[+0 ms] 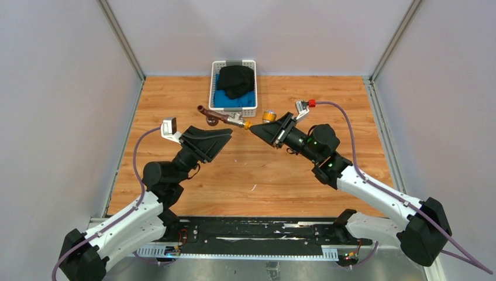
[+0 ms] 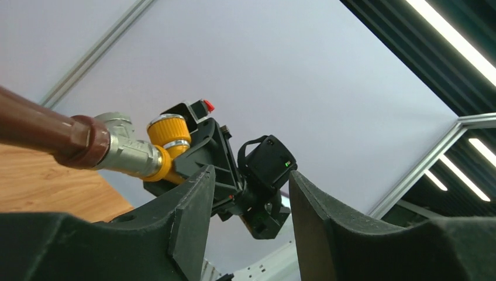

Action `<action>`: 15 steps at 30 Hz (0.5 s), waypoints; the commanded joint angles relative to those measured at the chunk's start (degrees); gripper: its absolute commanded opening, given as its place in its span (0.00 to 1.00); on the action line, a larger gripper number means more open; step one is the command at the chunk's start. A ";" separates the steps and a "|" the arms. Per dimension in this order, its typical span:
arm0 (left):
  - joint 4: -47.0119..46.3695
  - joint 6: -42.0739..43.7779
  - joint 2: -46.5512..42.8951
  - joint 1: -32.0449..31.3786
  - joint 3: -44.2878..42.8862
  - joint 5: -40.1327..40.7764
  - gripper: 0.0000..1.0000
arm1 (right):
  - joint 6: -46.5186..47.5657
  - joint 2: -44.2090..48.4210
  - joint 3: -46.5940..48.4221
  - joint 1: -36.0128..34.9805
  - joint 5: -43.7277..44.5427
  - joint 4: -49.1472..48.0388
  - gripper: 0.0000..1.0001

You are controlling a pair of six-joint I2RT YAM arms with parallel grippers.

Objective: Install the water faucets
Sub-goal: Screw the water faucet onto the adaptor.

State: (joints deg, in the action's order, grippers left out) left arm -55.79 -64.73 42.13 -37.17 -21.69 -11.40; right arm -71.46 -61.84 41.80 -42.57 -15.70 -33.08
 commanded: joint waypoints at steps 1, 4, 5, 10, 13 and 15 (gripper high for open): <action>-2.09 1.04 1.60 -1.54 -2.08 1.65 0.54 | 0.34 0.50 0.05 0.21 1.72 -4.21 0.00; -2.13 0.72 3.06 -2.17 -2.51 2.00 0.54 | 0.55 0.57 -0.26 -0.35 2.50 -5.08 0.00; -2.13 0.68 3.14 -2.20 -2.60 1.93 0.54 | 0.62 0.65 -0.45 -0.39 2.78 -5.59 0.00; 0.35 0.12 0.00 -2.28 -1.83 3.27 0.58 | 2.46 2.14 -0.27 -0.41 4.25 -4.20 0.00; 4.65 0.03 -2.50 -2.95 -1.08 6.32 0.79 | 3.49 2.72 0.39 -0.39 4.56 -3.22 0.00; 5.14 -0.31 -2.92 -4.50 0.43 10.79 0.95 | 4.10 2.86 0.68 -0.39 4.83 -2.88 0.00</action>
State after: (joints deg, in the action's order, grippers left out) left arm -53.36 -65.32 40.91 -39.66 -22.72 -7.20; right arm -69.47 -61.17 41.47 -42.63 -12.67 -33.08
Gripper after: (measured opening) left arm 0.846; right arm 0.287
